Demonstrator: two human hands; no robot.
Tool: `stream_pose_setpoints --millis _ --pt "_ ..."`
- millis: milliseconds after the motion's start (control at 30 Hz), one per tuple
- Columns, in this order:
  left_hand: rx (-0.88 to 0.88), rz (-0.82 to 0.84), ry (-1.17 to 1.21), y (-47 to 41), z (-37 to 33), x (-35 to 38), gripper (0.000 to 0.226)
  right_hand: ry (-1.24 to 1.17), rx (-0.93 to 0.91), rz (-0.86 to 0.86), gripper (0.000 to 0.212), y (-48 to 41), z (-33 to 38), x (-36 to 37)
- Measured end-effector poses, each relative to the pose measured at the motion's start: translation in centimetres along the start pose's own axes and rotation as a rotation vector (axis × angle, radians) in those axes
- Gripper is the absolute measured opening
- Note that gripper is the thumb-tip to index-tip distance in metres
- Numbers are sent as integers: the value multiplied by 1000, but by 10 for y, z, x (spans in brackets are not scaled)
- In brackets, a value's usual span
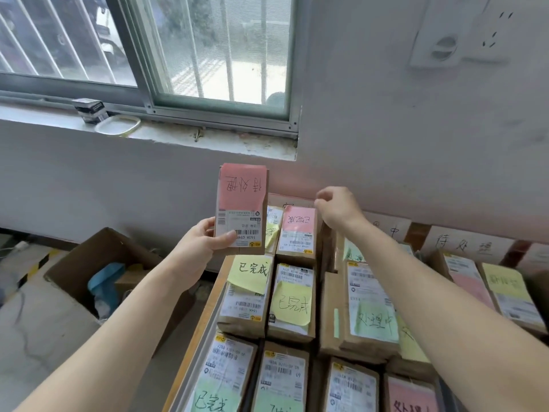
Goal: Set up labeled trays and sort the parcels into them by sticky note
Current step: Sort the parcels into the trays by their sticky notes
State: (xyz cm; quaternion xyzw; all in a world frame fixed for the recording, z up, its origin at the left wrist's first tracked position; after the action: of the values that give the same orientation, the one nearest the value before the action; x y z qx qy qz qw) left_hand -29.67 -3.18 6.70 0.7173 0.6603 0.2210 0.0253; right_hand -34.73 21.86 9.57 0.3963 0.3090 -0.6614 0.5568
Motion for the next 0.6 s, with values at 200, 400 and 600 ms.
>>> stream_pose_setpoints --millis 200,400,600 --pt "-2 94 38 -1 -5 53 50 107 -158 -254 28 38 -10 -80" --pt "15 205 30 10 -2 127 48 331 -181 -474 30 75 -61 -149" --pt "9 294 4 35 12 194 45 432 -183 -600 29 118 -113 -196"
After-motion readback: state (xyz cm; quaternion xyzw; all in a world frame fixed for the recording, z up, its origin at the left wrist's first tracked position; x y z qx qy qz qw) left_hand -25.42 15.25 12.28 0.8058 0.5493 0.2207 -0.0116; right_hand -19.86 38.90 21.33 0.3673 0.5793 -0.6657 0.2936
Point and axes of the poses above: each hand's wrist, its own y-axis away from the middle knuckle, its own x-axis out of the palm, z = x × y, the point moved 2 cm from there along -y, towards the middle knuckle, and after that the axes turned 14 degrees about y, right-handed, at the moved point
